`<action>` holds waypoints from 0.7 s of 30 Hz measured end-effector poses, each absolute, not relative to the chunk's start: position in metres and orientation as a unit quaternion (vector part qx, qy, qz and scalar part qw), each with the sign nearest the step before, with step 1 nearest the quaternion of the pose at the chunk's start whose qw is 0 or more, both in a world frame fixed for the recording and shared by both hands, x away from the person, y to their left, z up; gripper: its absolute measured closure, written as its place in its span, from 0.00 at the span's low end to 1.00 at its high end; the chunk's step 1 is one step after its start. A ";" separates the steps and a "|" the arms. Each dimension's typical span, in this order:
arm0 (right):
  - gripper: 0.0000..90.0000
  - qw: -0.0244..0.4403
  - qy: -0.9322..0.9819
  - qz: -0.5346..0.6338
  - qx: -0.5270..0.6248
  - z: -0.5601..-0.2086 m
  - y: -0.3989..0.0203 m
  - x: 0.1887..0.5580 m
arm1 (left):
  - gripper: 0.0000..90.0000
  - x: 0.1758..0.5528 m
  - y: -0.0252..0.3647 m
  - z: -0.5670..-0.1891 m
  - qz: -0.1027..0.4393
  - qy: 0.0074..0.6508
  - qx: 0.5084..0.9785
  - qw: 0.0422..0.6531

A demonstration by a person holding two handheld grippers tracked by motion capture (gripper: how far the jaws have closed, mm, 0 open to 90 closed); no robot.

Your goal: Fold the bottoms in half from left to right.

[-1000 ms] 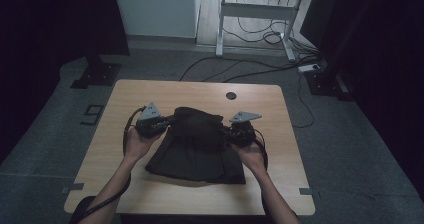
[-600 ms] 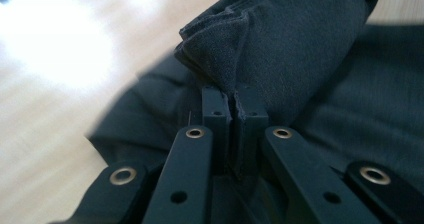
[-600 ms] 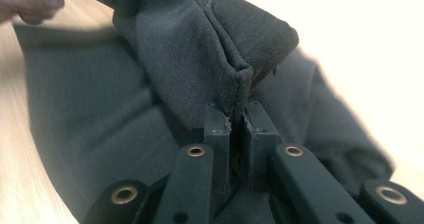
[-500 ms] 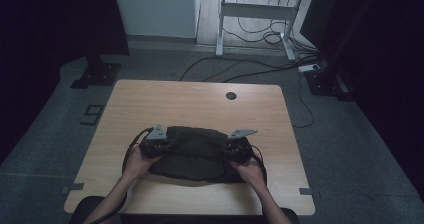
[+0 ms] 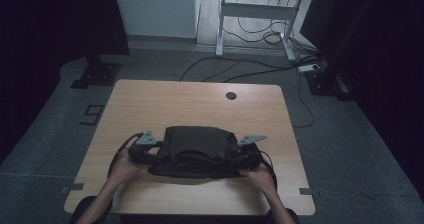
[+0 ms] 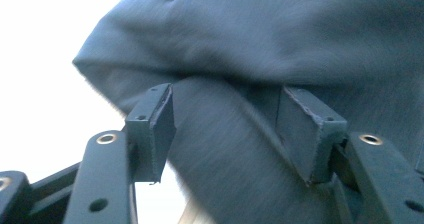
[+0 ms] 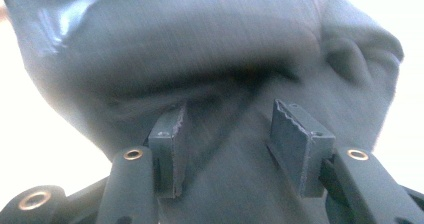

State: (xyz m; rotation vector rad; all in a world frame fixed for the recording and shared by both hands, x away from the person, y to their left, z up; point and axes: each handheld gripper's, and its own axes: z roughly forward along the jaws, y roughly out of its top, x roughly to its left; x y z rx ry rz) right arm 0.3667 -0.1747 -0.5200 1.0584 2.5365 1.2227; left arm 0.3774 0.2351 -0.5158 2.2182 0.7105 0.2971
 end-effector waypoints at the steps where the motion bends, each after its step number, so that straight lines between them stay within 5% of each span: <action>1: 0.53 0.072 0.842 0.398 0.358 -0.521 -0.181 0.366 | 0.38 0.379 0.240 -0.515 0.116 0.289 0.867 0.389; 6: 0.44 0.094 0.826 0.393 0.393 -0.514 -0.200 0.367 | 0.28 0.385 0.243 -0.505 0.126 0.320 0.850 0.399; 13: 0.26 0.129 0.809 0.421 0.390 -0.475 -0.175 0.377 | 0.19 0.396 0.195 -0.472 0.121 0.316 0.837 0.430; 21: 0.19 0.130 0.829 0.381 0.388 -0.493 -0.135 0.375 | 0.16 0.379 0.162 -0.504 0.109 0.311 0.864 0.380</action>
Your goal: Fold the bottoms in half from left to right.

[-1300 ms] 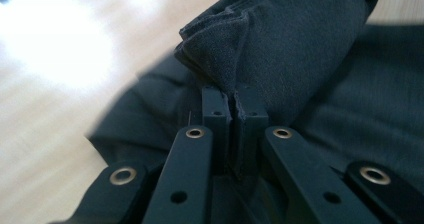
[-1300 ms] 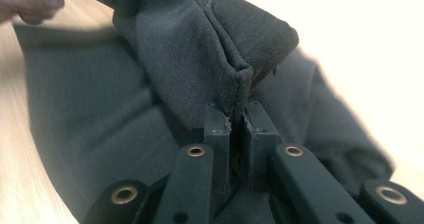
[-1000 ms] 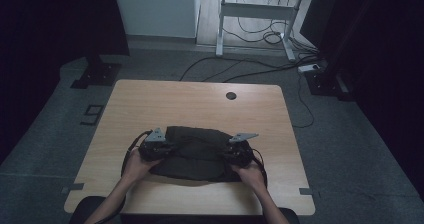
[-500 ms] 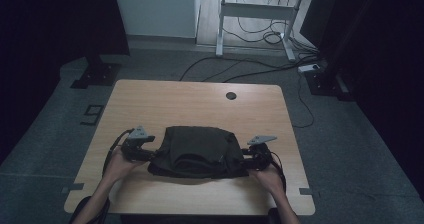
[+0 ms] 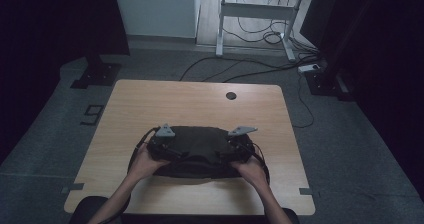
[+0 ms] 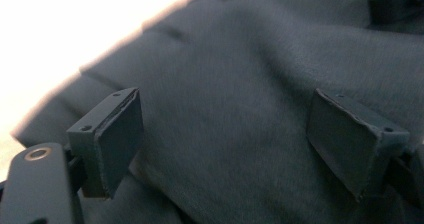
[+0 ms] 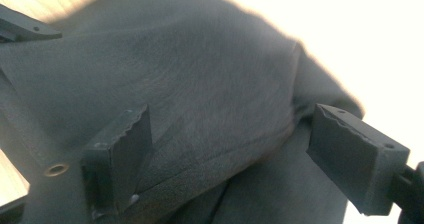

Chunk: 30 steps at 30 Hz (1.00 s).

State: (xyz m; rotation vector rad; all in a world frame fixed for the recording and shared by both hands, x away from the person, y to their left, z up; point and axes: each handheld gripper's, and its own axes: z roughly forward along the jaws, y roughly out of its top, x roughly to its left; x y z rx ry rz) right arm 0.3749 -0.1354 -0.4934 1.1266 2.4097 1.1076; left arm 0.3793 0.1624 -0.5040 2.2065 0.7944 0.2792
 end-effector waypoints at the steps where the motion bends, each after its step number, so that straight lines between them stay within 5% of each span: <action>1: 0.19 0.129 0.832 0.373 0.390 -0.499 -0.135 0.372 | 0.16 0.377 0.164 -0.508 0.113 0.314 0.865 0.374; 30: 0.17 0.111 0.833 0.359 0.407 -0.542 -0.141 0.359 | 0.14 0.369 0.185 -0.536 0.107 0.360 0.854 0.359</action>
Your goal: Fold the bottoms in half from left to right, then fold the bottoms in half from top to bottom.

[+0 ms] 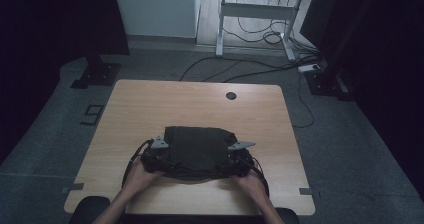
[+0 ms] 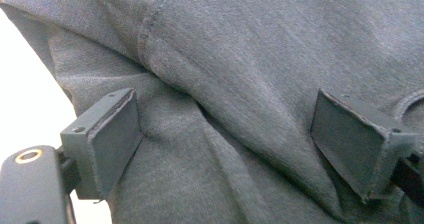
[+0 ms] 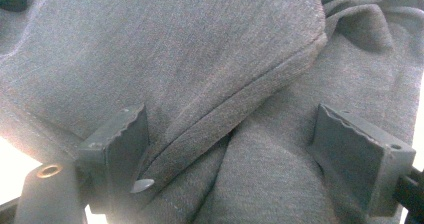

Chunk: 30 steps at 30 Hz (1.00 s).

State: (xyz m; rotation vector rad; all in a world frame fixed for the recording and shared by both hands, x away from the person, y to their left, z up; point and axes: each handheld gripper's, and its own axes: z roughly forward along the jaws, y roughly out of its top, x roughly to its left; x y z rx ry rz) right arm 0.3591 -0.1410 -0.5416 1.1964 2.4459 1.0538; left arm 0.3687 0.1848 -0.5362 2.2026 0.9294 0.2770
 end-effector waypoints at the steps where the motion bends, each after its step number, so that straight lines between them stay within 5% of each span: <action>1: 0.17 0.113 0.833 0.357 0.407 -0.542 -0.141 0.361 | 0.13 0.370 0.185 -0.536 0.107 0.361 0.854 0.360; 30: 0.17 0.119 0.827 0.349 0.424 -0.541 -0.132 0.420 | 0.14 0.436 0.186 -0.537 0.116 0.394 0.841 0.352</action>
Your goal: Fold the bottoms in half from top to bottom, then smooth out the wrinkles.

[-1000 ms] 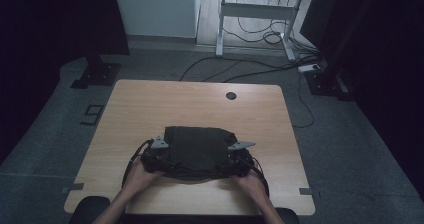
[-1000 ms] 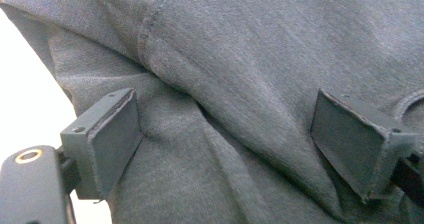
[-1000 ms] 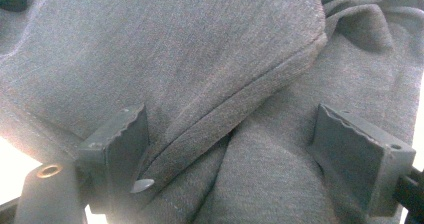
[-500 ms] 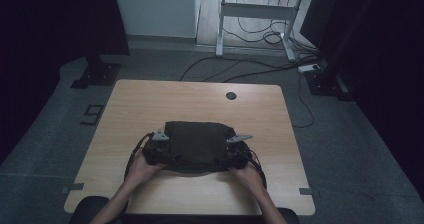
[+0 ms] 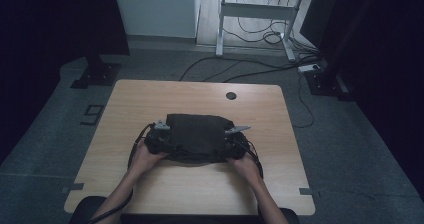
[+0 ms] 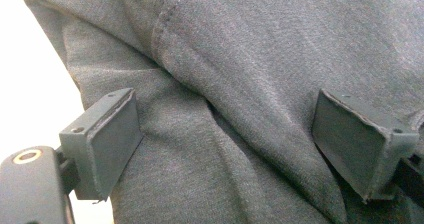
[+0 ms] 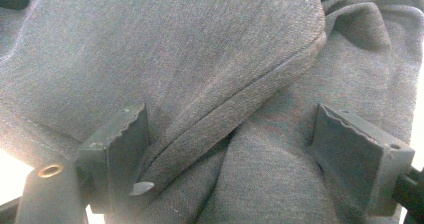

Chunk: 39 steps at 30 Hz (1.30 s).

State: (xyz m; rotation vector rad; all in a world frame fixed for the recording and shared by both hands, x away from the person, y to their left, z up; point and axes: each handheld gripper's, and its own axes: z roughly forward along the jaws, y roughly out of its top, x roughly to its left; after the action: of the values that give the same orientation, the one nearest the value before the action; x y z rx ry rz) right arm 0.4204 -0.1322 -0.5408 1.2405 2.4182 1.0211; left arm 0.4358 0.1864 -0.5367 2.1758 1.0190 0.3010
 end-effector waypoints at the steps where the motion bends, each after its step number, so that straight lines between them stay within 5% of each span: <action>1: 0.18 0.119 0.827 0.348 0.426 -0.541 -0.131 0.427 | 0.14 0.441 0.186 -0.537 0.117 0.398 0.838 0.354; 39: 0.17 0.119 0.816 0.355 0.441 -0.536 -0.131 0.469 | 0.12 0.478 0.189 -0.534 0.110 0.441 0.811 0.368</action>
State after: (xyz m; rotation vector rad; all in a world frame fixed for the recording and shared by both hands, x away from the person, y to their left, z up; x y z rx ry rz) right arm 0.4695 -0.1312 -0.5356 1.2889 2.3858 1.0392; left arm 0.4780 0.1891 -0.5339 2.0823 1.1328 0.2837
